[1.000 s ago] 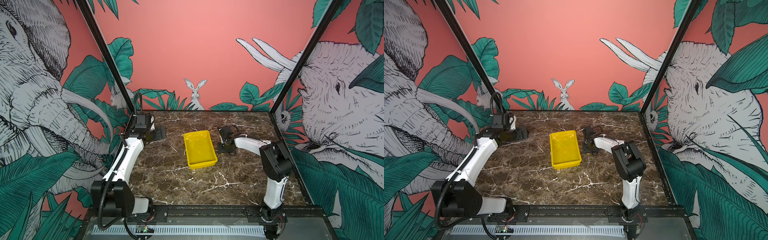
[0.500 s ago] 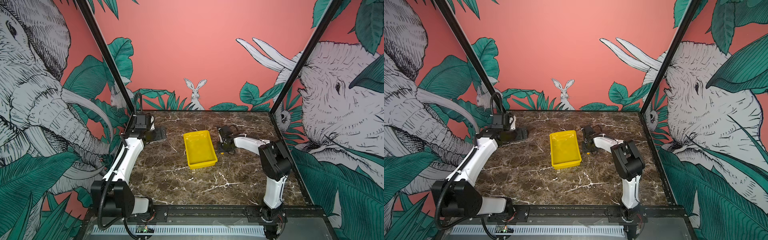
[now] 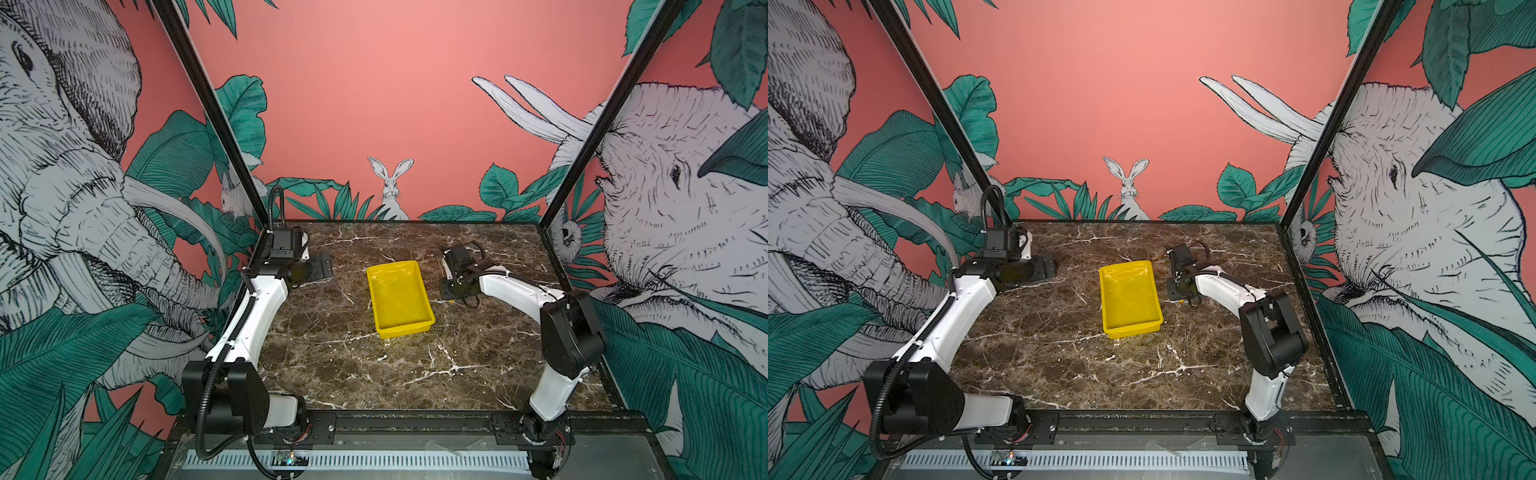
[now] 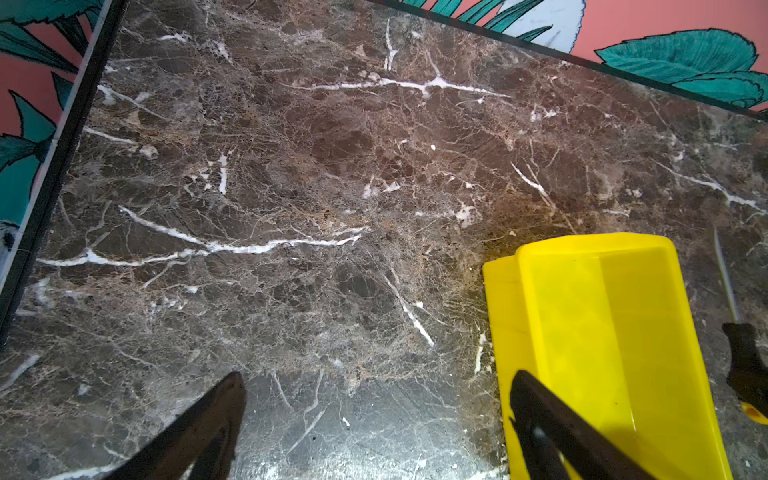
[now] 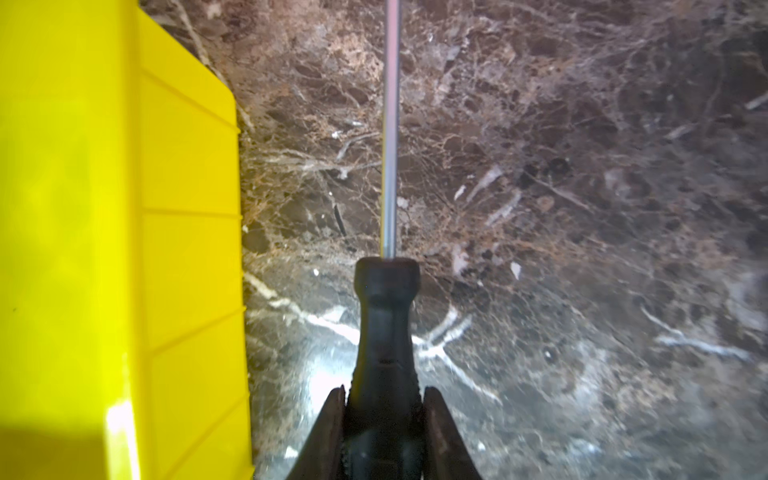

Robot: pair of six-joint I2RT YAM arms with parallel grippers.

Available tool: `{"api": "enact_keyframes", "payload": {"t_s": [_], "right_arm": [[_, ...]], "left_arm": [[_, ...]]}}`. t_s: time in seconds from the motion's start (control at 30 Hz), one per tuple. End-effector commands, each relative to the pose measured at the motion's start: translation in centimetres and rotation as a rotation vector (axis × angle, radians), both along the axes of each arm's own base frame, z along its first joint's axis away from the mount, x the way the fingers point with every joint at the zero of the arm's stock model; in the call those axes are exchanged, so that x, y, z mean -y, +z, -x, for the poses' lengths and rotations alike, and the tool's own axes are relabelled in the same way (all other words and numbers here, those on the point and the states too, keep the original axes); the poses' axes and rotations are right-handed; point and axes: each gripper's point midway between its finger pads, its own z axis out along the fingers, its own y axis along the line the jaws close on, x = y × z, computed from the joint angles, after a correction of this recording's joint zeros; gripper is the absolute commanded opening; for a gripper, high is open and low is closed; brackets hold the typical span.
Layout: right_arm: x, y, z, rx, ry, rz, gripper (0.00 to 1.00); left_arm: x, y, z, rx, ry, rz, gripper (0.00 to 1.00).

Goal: Put the screwdriver in the bin
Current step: 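Lower the right gripper and close it on the black screwdriver handle, then lift the screwdriver with the right gripper and carry it over the yellow bin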

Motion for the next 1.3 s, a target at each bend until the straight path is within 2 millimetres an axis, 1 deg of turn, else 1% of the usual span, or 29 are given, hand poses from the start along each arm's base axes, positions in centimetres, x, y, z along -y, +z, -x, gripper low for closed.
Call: {"api": "enact_keyframes", "payload": {"t_s": [0.0, 0.03, 0.13, 0.27, 0.33, 0.43, 0.53, 0.6, 0.67, 0.77, 0.9, 1.0, 1.1, 1.17, 1.27], "right_arm": [[0.4, 3.2, 0.5, 0.043, 0.032, 0.021, 0.10], [0.5, 3.8, 1.0, 0.045, 0.045, 0.027, 0.10], [0.0, 7.4, 1.3, 0.113, 0.075, 0.031, 0.10], [-1.8, 9.1, 2.4, 0.128, 0.129, 0.034, 0.11], [-3.3, 9.6, 3.1, 0.141, 0.167, 0.034, 0.11], [-6.3, 10.2, 4.3, 0.168, 0.229, 0.010, 0.11], [-9.1, 8.9, 5.5, 0.148, 0.287, 0.008, 0.11], [-10.9, 7.4, 6.3, 0.123, 0.322, 0.016, 0.12], [-12.2, 5.9, 7.0, 0.102, 0.348, 0.035, 0.12], [-13.6, 4.0, 7.5, 0.079, 0.356, 0.032, 0.13], [-14.7, 1.4, 7.1, 0.042, 0.352, 0.034, 0.14], [-15.1, -0.5, 6.8, 0.021, 0.347, 0.050, 0.14], [-15.2, -2.0, 6.6, 0.004, 0.352, 0.076, 0.16], [-15.0, -2.7, 6.4, 0.000, 0.351, 0.098, 0.19], [-14.8, -3.1, 6.4, 0.002, 0.346, 0.111, 0.27]], "left_arm": [[-0.2, 0.5, 0.5, 0.023, -0.002, -0.012, 1.00], [-0.1, 0.6, 0.4, 0.023, -0.004, -0.010, 1.00], [0.1, 0.6, 0.4, 0.021, -0.011, 0.000, 1.00], [-0.1, 0.4, 0.3, 0.017, -0.006, -0.008, 1.00], [0.0, 0.4, 0.4, 0.014, -0.008, -0.006, 1.00], [0.0, 0.1, 0.3, 0.012, -0.010, -0.007, 1.00], [0.1, 0.1, 0.2, 0.008, -0.015, -0.001, 1.00], [0.1, -0.1, 0.2, 0.008, -0.011, -0.005, 1.00], [0.0, -0.1, 0.2, 0.008, -0.010, -0.004, 1.00], [0.2, -0.1, 0.1, 0.010, -0.016, 0.005, 1.00], [0.2, 0.0, 0.2, 0.012, -0.014, 0.004, 1.00], [0.1, -0.1, 0.2, 0.013, -0.013, 0.000, 1.00], [0.0, 0.0, 0.2, 0.012, -0.012, -0.008, 1.00], [0.1, 0.0, 0.2, 0.012, -0.016, -0.006, 1.00], [0.0, 0.0, 0.2, 0.014, -0.015, -0.009, 1.00]]}}
